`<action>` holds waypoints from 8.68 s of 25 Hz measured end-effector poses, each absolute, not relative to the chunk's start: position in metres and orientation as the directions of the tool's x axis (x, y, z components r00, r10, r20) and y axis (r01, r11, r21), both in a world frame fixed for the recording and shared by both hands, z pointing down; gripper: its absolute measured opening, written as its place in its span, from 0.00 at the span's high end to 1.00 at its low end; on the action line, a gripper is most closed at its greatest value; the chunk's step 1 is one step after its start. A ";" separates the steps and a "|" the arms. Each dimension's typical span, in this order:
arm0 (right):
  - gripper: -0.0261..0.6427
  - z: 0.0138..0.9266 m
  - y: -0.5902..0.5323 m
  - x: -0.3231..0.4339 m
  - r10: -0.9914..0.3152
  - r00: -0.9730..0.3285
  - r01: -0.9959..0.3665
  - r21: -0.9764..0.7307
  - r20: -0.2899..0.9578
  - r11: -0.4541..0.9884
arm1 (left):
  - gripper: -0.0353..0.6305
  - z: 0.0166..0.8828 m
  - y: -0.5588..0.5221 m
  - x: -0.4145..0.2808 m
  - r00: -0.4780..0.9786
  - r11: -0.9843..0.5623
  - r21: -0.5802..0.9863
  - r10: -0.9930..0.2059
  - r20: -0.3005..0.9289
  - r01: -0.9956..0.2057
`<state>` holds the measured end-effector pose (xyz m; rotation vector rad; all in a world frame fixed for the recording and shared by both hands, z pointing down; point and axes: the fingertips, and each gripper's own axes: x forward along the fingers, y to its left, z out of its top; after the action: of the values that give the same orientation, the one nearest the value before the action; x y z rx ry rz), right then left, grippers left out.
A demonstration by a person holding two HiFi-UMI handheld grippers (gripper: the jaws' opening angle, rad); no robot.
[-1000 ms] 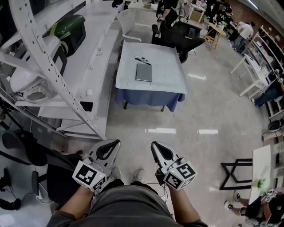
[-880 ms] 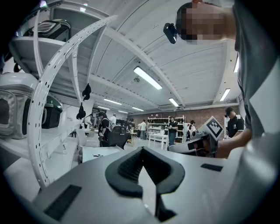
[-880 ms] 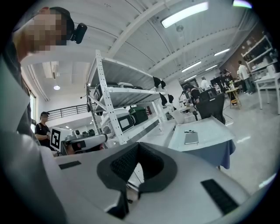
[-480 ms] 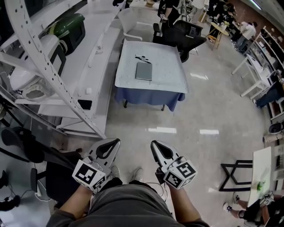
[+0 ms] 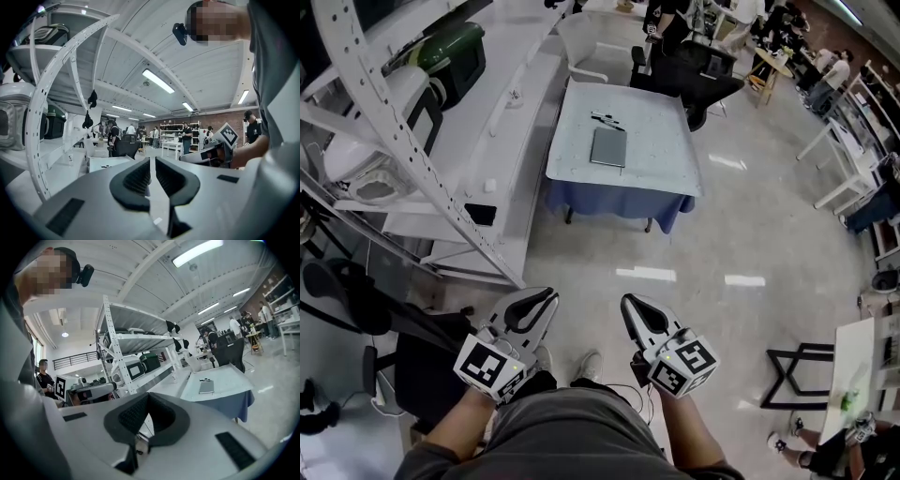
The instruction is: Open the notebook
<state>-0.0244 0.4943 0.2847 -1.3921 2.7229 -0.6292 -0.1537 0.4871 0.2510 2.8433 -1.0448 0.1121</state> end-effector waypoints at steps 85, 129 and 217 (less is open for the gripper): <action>0.96 0.362 0.210 0.001 -0.769 -0.557 -0.817 -0.373 0.313 0.440 | 0.67 0.322 0.185 -0.141 0.762 -0.739 0.187 -0.615 0.203 -0.647; 0.96 0.390 -0.015 0.051 -0.734 -0.596 -0.787 -0.421 0.326 0.451 | 0.66 0.357 -0.032 -0.083 0.734 -0.699 0.226 -0.628 0.258 -0.678; 0.96 0.581 -0.165 0.091 -0.374 -0.659 -0.742 -0.484 0.653 0.464 | 0.71 0.708 -0.143 -0.018 0.607 -0.309 0.523 -0.422 0.673 -0.795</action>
<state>0.0911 -0.1651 0.5807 -1.2622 3.0605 -1.4564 -0.0180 -0.1427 0.7075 1.9392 -0.9673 0.5252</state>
